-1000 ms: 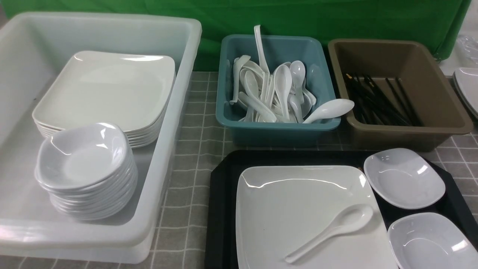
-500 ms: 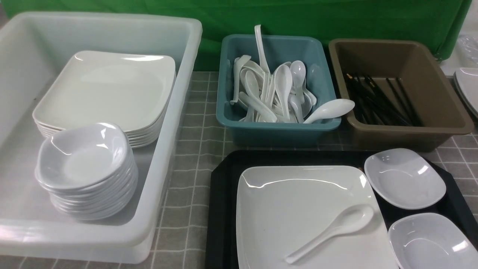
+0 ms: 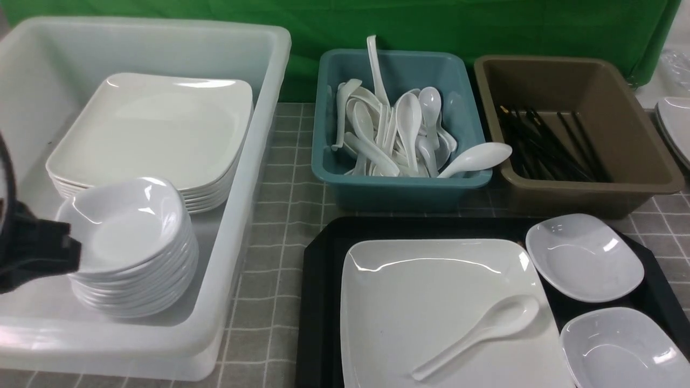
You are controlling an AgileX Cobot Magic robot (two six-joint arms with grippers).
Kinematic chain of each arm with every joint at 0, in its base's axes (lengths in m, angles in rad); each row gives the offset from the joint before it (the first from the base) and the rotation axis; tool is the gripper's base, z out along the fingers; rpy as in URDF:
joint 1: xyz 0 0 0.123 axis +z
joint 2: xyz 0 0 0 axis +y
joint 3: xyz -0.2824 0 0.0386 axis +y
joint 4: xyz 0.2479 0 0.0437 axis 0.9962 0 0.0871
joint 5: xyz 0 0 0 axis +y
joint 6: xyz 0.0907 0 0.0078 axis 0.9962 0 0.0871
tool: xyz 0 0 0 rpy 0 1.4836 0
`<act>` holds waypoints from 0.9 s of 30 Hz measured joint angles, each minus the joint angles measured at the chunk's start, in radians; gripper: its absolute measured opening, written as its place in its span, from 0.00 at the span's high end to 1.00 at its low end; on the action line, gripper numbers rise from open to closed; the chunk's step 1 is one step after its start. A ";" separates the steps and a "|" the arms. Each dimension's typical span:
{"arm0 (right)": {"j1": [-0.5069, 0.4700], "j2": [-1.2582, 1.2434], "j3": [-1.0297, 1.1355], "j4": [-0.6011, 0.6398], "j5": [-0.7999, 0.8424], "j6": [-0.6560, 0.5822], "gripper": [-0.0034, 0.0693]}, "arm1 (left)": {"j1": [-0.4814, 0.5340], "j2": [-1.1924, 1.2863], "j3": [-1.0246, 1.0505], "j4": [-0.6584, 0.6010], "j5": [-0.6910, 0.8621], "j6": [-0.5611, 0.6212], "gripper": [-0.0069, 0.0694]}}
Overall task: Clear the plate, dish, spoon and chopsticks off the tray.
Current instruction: Use the left arm to grab a soup spoon from the plate
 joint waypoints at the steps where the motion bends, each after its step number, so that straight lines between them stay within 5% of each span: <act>1: 0.029 0.026 -0.011 -0.007 0.027 -0.003 0.92 | -0.005 0.009 -0.001 -0.033 -0.007 0.039 0.91; 7: 0.117 0.075 -0.032 -0.050 0.066 0.056 0.92 | -0.162 0.150 -0.077 -0.160 -0.089 0.128 0.91; 11: 0.123 0.077 -0.032 -0.125 0.116 0.140 0.92 | -0.471 0.374 -0.167 -0.039 -0.096 0.047 0.91; 16: 0.123 0.063 -0.011 -0.156 0.134 0.177 0.92 | -0.731 0.587 -0.284 0.149 -0.130 -0.016 0.91; 27: 0.123 0.004 0.105 -0.193 0.134 0.253 0.92 | -0.881 0.974 -0.545 0.173 -0.166 0.098 0.83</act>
